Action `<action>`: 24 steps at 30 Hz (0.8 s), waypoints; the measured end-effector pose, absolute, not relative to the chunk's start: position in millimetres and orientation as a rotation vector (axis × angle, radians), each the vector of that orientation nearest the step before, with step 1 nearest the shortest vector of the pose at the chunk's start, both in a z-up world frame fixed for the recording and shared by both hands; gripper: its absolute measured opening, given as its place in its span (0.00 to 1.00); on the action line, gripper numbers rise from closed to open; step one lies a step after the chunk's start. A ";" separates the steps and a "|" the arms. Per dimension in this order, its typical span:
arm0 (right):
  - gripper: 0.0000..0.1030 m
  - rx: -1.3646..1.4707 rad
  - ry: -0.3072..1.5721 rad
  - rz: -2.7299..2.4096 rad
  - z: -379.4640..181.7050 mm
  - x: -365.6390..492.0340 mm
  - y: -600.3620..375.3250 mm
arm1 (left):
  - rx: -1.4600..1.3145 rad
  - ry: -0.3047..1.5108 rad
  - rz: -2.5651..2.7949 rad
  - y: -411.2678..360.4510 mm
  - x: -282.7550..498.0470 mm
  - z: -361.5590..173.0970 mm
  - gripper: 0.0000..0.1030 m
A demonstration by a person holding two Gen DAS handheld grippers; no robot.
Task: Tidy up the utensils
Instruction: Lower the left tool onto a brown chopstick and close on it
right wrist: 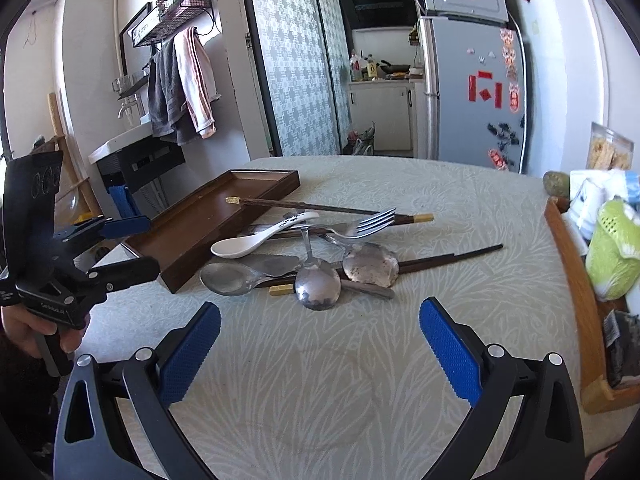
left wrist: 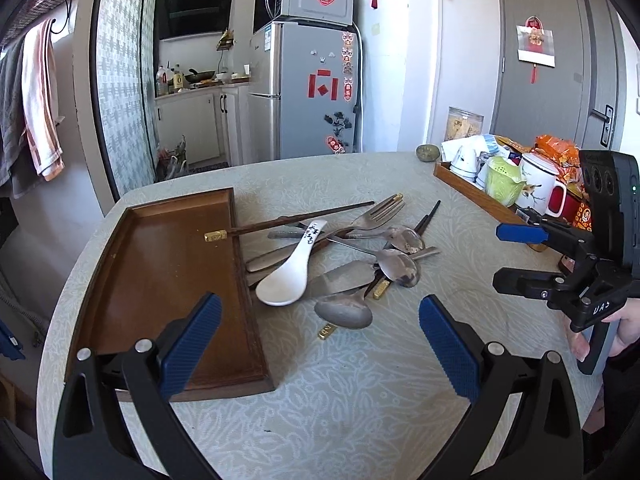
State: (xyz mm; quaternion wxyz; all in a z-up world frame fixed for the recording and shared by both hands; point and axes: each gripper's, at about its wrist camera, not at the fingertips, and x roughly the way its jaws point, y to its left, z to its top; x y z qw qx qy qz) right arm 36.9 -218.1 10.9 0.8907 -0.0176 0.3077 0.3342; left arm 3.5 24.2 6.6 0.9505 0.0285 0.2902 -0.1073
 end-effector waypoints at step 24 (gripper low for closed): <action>0.34 -0.717 0.776 0.890 47.3 175.7 -111.4 | 0.463 0.861 -0.439 46.1 155.7 11.2 0.42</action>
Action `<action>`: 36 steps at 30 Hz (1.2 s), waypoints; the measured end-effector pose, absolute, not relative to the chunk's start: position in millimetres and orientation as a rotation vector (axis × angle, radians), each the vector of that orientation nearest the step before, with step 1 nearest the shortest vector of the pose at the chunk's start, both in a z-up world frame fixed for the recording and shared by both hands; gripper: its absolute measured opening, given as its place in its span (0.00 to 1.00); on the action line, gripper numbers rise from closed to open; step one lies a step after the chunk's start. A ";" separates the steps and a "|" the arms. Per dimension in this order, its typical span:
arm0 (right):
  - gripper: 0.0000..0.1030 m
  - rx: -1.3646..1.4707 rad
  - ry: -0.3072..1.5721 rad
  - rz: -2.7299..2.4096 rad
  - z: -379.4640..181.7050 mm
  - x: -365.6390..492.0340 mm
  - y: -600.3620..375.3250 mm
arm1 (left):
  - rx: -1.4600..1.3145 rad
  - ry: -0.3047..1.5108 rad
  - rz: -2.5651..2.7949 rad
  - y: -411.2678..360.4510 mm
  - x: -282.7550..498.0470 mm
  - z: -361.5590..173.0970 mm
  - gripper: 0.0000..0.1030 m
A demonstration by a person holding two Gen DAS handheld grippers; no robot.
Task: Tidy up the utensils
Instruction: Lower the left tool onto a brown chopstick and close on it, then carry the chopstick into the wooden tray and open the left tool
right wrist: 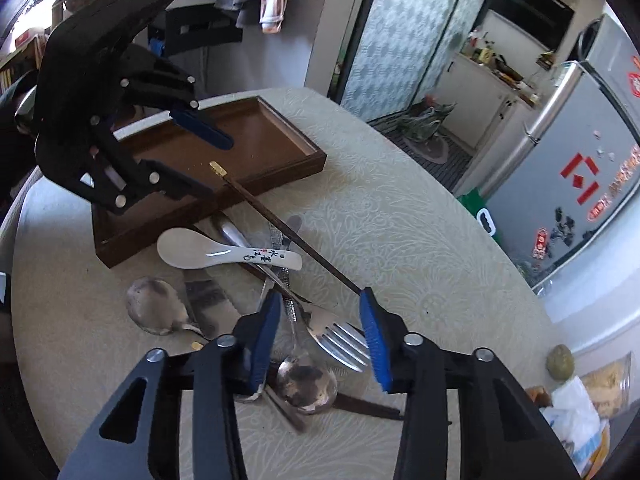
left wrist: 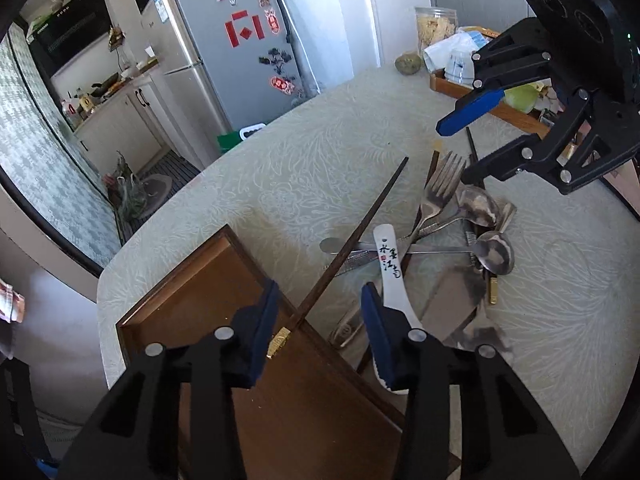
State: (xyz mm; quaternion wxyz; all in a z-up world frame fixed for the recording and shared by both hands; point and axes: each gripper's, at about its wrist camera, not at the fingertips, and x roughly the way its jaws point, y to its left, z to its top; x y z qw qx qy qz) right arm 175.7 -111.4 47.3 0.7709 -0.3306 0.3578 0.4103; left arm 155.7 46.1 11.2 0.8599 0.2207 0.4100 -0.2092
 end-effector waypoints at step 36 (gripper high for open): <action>0.26 -0.882 0.762 0.995 14.7 208.3 -55.1 | 0.471 0.929 -0.529 46.1 148.5 0.9 0.12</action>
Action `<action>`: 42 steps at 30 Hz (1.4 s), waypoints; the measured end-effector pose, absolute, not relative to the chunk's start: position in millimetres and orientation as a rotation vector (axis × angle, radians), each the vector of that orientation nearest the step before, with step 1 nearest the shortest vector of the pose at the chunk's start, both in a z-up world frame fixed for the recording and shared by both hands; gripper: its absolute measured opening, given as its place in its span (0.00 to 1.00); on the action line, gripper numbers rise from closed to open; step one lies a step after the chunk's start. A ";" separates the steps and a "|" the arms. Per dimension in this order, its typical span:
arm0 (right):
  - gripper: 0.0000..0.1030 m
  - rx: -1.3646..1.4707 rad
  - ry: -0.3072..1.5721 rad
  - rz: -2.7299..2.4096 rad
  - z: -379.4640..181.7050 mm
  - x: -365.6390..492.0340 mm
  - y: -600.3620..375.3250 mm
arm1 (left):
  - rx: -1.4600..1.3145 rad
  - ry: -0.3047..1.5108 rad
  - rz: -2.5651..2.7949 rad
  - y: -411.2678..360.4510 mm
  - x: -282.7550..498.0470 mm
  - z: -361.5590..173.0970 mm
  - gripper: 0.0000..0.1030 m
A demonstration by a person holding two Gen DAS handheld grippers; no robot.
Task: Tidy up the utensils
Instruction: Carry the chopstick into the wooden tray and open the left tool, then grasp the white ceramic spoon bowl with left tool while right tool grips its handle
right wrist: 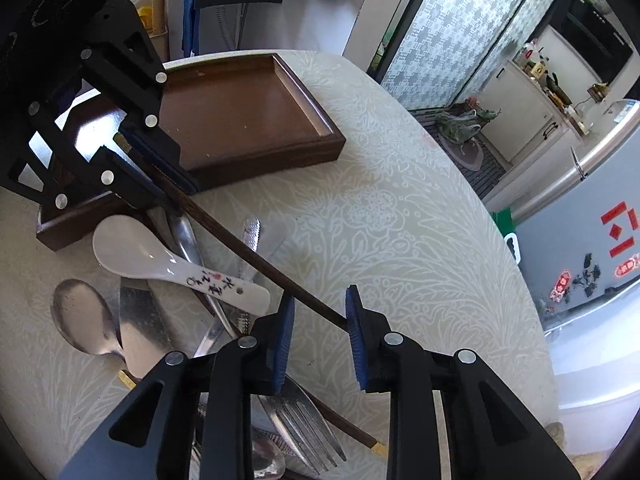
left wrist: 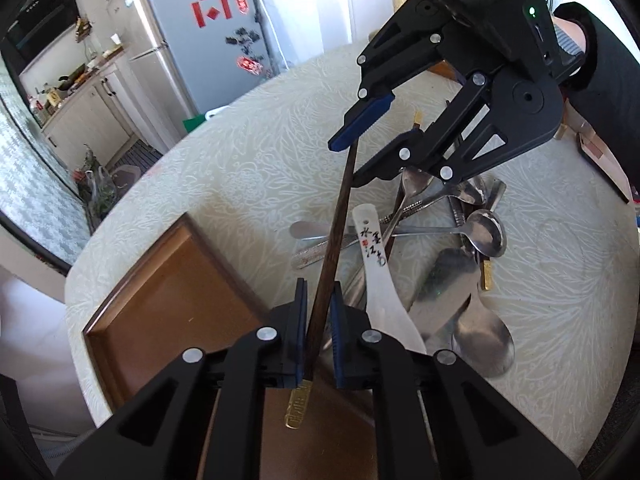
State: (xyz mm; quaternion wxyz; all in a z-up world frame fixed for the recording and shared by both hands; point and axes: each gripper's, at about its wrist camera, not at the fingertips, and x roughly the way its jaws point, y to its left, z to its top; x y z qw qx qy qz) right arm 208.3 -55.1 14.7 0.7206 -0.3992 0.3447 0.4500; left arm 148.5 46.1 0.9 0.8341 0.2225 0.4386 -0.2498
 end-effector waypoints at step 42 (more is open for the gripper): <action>0.56 -0.848 0.707 0.856 36.6 174.6 -117.4 | 0.381 0.856 -0.504 50.3 104.2 13.5 0.71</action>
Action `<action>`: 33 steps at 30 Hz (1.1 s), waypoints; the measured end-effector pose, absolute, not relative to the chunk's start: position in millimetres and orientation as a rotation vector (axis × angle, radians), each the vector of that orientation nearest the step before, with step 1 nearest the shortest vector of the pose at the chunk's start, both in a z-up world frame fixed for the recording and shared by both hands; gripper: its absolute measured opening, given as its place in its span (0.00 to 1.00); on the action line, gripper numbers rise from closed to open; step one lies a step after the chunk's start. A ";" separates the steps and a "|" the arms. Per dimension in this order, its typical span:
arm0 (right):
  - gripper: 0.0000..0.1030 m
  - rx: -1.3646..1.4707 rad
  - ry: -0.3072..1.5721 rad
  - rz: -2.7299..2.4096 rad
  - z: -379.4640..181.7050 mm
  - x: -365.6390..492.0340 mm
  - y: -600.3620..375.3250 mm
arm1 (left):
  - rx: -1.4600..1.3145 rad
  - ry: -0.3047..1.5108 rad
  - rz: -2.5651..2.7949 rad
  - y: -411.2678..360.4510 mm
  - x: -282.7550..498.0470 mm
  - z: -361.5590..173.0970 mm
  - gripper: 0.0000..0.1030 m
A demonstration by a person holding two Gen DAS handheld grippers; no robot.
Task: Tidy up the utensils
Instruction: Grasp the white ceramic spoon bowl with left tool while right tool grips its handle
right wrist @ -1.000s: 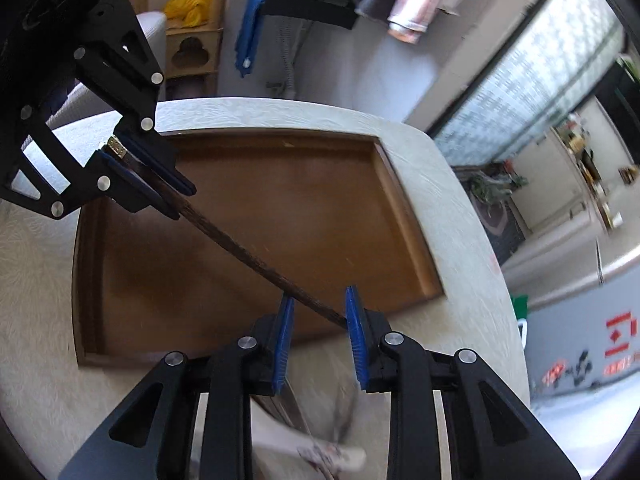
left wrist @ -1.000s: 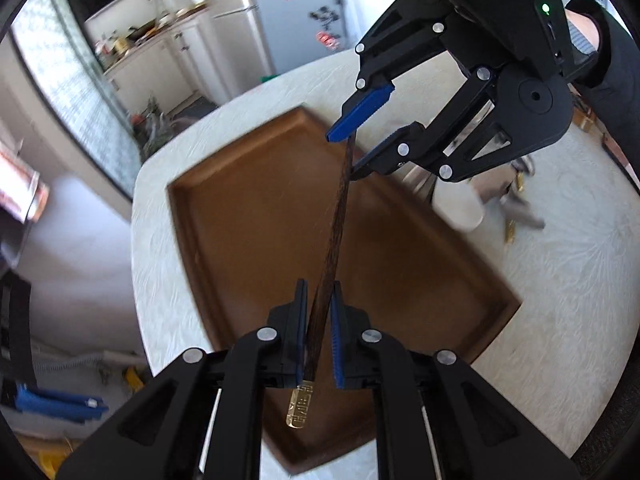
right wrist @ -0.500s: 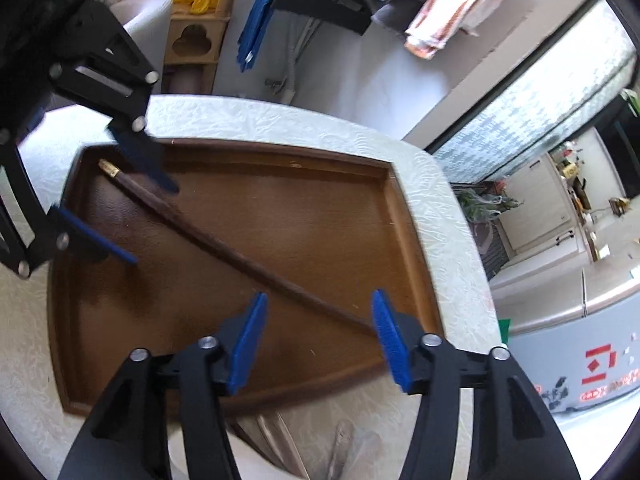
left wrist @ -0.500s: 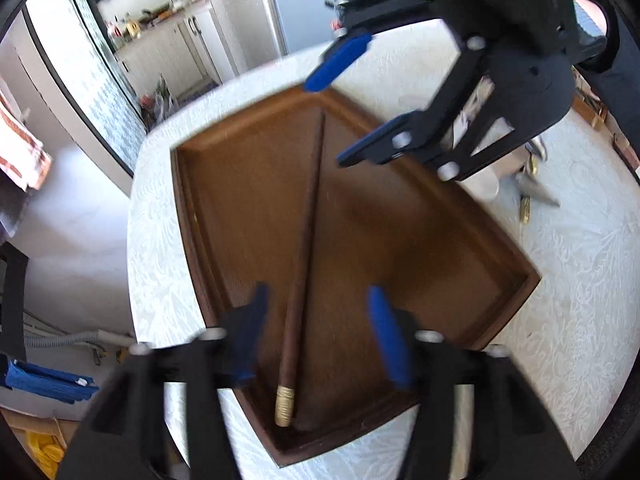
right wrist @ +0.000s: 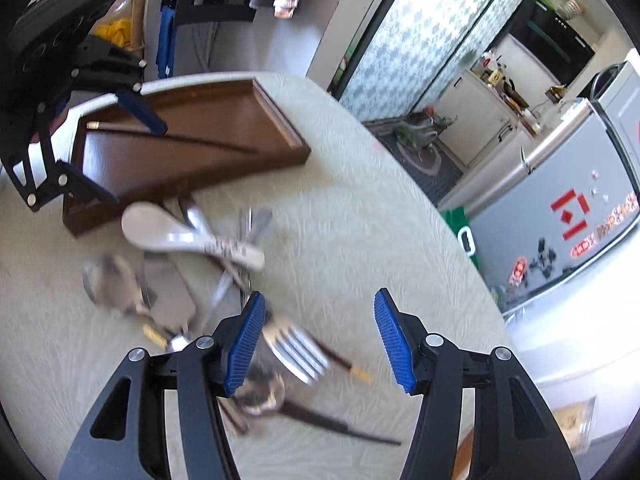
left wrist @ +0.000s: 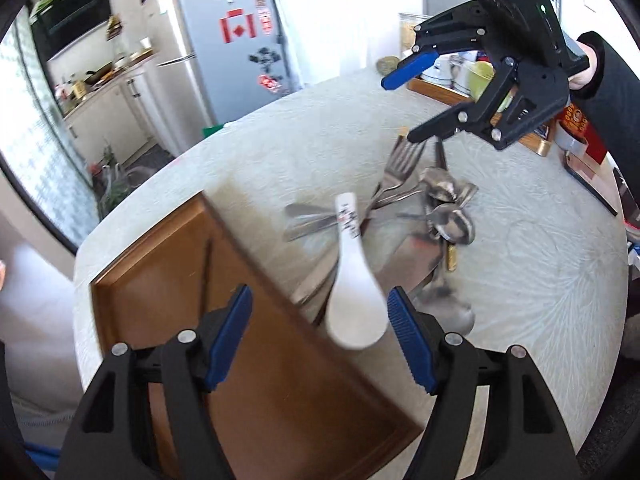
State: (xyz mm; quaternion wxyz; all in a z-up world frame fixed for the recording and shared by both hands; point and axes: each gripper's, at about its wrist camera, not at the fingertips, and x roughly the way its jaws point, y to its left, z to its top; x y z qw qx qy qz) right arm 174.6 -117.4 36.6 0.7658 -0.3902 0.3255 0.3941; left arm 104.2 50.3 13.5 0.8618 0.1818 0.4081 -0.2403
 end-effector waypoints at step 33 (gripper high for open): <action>0.43 -1.086 0.684 1.209 -14.3 153.1 -44.6 | 0.355 1.005 -0.562 24.3 107.0 -28.1 0.63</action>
